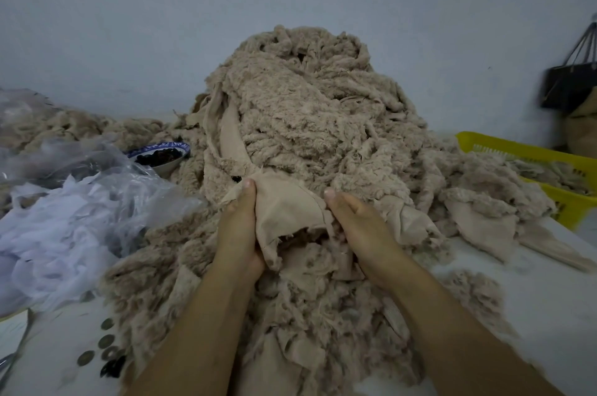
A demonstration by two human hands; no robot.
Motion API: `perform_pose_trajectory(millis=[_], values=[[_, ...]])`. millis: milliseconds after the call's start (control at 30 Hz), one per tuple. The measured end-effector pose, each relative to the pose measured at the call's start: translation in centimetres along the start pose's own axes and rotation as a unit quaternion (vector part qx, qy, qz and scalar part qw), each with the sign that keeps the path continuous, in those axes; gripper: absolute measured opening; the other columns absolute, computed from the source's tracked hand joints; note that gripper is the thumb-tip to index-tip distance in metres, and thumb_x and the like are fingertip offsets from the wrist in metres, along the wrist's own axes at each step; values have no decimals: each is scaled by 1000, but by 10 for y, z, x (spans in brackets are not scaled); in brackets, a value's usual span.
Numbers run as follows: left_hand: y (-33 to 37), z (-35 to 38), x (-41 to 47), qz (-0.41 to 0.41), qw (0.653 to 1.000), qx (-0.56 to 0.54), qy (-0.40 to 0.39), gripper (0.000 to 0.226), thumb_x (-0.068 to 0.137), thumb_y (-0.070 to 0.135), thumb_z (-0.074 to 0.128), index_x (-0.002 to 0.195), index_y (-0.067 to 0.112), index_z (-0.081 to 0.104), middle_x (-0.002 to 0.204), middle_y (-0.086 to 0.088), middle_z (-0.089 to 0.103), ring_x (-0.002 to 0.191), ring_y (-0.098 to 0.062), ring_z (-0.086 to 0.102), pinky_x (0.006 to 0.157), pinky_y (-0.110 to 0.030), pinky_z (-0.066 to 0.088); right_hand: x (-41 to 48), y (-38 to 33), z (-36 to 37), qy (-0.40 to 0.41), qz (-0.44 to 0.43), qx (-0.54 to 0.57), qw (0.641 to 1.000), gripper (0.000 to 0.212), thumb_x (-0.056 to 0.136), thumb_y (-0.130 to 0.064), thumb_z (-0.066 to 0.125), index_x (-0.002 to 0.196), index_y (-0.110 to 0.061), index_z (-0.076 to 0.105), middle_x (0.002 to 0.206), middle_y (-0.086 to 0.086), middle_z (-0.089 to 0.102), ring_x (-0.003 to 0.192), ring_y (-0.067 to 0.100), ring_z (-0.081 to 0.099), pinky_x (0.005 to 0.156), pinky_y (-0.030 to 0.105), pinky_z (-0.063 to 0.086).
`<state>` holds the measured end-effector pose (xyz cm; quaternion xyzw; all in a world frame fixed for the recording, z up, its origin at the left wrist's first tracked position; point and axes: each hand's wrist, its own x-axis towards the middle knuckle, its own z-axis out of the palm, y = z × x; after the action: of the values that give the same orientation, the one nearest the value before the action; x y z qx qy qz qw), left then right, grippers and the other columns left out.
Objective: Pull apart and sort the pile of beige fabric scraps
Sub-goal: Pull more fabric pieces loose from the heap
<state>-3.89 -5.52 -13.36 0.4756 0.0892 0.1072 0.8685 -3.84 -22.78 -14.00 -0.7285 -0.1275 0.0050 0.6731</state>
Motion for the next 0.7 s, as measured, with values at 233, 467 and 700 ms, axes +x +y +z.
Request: perform_pose_trajectory(millis=[233, 467, 700], values=[[-1, 0, 1, 22, 1000, 6, 14, 36, 100, 43, 53, 109, 12, 70, 98, -10, 78, 90, -23, 75, 70, -35, 60, -5, -2, 8, -54, -43, -101, 992, 55, 88, -71, 50, 83, -17, 62, 61, -15, 51, 58, 0, 48, 59, 18, 38], [7, -7, 2, -34, 993, -99, 52, 48, 103, 45, 47, 132, 10, 60, 117, -14, 72, 105, -27, 69, 83, -40, 55, 5, -13, -14, 91, 4, 146, 985, 51, 95, -60, 48, 51, -33, 45, 48, -14, 37, 43, 1, 34, 52, 14, 39], [3, 5, -3, -38, 996, -79, 30, 30, 101, 37, 54, 105, 14, 73, 105, -9, 77, 100, -23, 72, 79, -37, 59, -2, -6, -8, -16, -3, -77, 997, 33, 73, -58, 54, 69, -27, 63, 81, -4, 62, 68, 3, 58, 68, 24, 42]])
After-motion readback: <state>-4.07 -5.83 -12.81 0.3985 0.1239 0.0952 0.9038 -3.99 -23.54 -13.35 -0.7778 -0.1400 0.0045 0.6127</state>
